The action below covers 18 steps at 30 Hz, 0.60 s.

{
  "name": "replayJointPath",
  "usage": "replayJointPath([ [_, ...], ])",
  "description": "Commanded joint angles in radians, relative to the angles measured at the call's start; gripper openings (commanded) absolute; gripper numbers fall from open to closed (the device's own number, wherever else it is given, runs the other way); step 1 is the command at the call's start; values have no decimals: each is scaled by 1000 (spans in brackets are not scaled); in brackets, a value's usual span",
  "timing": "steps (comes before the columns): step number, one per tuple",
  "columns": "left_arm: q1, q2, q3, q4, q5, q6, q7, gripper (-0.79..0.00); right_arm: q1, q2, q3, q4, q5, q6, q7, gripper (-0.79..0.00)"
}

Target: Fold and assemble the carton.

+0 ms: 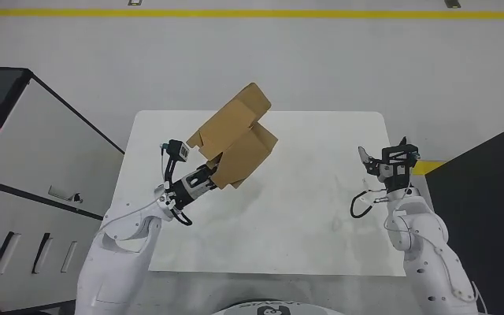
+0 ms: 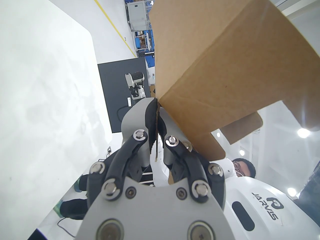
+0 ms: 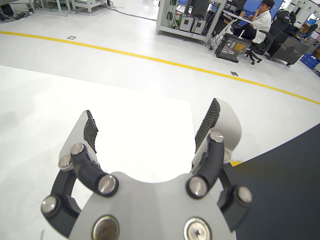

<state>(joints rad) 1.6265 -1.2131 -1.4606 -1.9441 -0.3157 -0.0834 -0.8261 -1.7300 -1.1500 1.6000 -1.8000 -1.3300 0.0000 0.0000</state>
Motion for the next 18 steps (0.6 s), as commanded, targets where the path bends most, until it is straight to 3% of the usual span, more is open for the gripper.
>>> replayJointPath([
  [1, -20, -1, 29, 6, -40, -21, -30, -785, 0, 0, 0, 0, 0, 0, 0, 0],
  [10, -92, 6, 70, 41, -174, -154, -259, -785, 0, 0, 0, 0, 0, 0, 0, 0],
  [18, -100, 5, 74, 48, -229, -176, -267, -785, 0, 0, 0, 0, 0, 0, 0, 0],
])
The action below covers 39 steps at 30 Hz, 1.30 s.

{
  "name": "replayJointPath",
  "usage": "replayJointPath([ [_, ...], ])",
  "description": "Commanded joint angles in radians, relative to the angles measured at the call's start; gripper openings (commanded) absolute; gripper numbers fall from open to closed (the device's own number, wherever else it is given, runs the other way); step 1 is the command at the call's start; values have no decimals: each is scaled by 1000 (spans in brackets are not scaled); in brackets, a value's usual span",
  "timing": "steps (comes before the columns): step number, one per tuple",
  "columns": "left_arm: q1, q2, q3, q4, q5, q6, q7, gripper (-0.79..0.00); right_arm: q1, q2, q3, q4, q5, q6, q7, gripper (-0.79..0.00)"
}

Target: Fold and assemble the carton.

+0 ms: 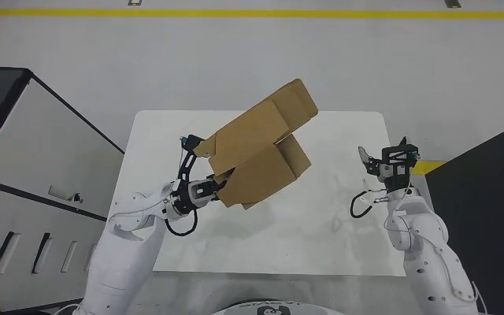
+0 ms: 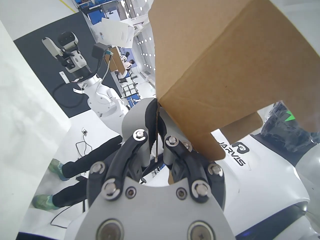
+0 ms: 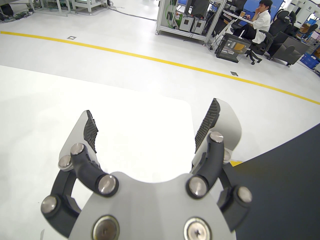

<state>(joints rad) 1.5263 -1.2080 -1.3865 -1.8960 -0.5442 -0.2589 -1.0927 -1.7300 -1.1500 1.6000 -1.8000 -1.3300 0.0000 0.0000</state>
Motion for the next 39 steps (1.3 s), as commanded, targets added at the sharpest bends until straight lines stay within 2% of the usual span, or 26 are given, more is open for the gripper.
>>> replayJointPath([
  [1, 0, 0, 1, -1, 2, 2, 4, -785, 0, 0, 0, 0, 0, 0, 0, 0],
  [3, 0, 2, 14, -17, 32, 5, -5, -785, 0, 0, 0, 0, 0, 0, 0, 0],
  [10, -21, 4, 20, -23, 58, -140, -17, -785, 0, 0, 0, 0, 0, 0, 0, 0],
  [17, -5, 18, -36, -72, 223, -260, -18, -785, 0, 0, 0, 0, 0, 0, 0, 0],
  [24, -7, 18, -38, -75, 234, -260, -15, -785, 0, 0, 0, 0, 0, 0, 0, 0],
  [28, -13, 24, -45, -121, 380, -298, 14, -785, 0, 0, 0, 0, 0, 0, 0, 0],
  [30, -19, 29, -62, -146, 508, -336, 4, -785, 0, 0, 0, 0, 0, 0, 0, 0],
  [35, -7, 34, -66, -172, 611, -412, 72, -785, 0, 0, 0, 0, 0, 0, 0, 0],
  [39, 6, 39, -66, -170, 609, -426, 107, -785, 0, 0, 0, 0, 0, 0, 0, 0],
])
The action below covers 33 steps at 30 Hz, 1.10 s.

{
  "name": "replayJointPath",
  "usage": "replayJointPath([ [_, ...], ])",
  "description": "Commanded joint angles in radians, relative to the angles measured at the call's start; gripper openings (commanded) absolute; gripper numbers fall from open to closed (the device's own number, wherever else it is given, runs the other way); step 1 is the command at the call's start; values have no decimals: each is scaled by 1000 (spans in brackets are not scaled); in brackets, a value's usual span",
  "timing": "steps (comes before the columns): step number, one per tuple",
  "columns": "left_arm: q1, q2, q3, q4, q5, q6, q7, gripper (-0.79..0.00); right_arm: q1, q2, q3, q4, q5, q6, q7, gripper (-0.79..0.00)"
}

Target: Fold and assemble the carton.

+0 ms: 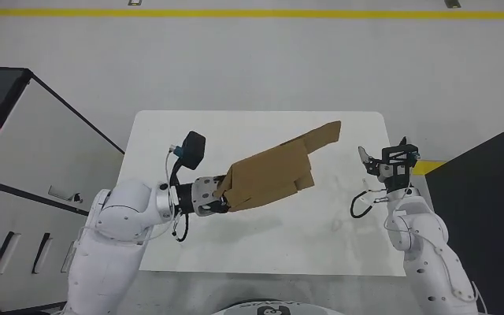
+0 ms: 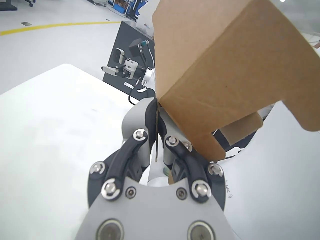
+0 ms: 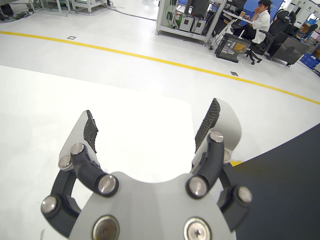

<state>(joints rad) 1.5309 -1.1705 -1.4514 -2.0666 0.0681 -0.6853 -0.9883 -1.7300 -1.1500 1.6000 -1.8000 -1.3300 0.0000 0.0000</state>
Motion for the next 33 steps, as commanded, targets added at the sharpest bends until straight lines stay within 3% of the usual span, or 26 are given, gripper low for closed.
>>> replayJointPath([
  [1, 3, 3, 0, 3, -16, 3, 6, -785, 0, 0, 0, 0, 0, 0, 0, 0],
  [16, 19, 29, -35, 94, -495, 305, -69, -785, 0, 0, 0, 0, 0, 0, 0, 0],
  [22, 18, 29, -36, 95, -500, 305, -75, -785, 0, 0, 0, 0, 0, 0, 0, 0],
  [29, 3, 36, -29, 118, -531, 473, -57, -785, 0, 0, 0, 0, 0, 0, 0, 0],
  [33, -12, 38, -34, 128, -546, 488, -67, -785, 0, 0, 0, 0, 0, 0, 0, 0],
])
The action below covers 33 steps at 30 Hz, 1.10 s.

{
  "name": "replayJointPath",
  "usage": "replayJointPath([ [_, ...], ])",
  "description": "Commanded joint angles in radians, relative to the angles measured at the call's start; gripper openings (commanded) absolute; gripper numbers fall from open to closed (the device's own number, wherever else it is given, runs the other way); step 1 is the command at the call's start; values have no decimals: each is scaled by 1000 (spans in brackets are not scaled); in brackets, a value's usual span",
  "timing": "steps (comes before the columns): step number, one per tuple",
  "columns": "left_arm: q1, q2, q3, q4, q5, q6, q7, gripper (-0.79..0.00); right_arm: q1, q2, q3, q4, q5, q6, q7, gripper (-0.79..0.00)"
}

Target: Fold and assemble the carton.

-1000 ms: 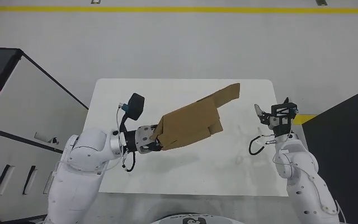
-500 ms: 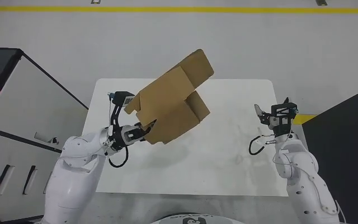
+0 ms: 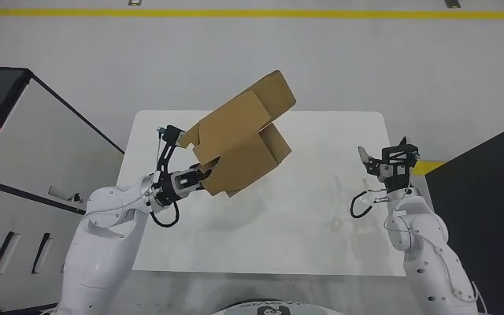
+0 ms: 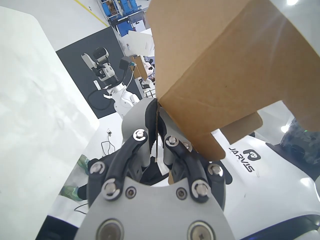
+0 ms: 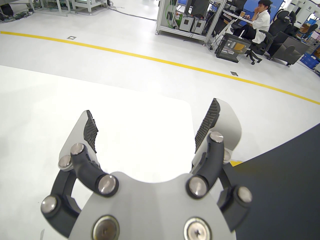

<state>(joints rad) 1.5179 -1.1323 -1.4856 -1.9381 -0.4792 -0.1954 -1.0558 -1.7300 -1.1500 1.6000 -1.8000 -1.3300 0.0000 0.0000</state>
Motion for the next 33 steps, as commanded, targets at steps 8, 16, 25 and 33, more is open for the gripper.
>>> replayJointPath([
  [8, 1, 0, 0, 0, 1, -2, 0, -785, 0, 0, 0, 0, 0, 0, 0, 0],
  [16, 1, 0, 0, 0, 1, -2, 0, -785, 40, 13, 52, -23, 110, -245, 101, 0],
  [25, 1, 0, 0, 0, 1, -2, 0, -785, 235, 63, 164, 32, 492, -780, 524, 0],
  [33, 1, 0, 0, 0, 1, -2, 0, -785, 243, 64, 165, 38, 508, -791, 540, 0],
])
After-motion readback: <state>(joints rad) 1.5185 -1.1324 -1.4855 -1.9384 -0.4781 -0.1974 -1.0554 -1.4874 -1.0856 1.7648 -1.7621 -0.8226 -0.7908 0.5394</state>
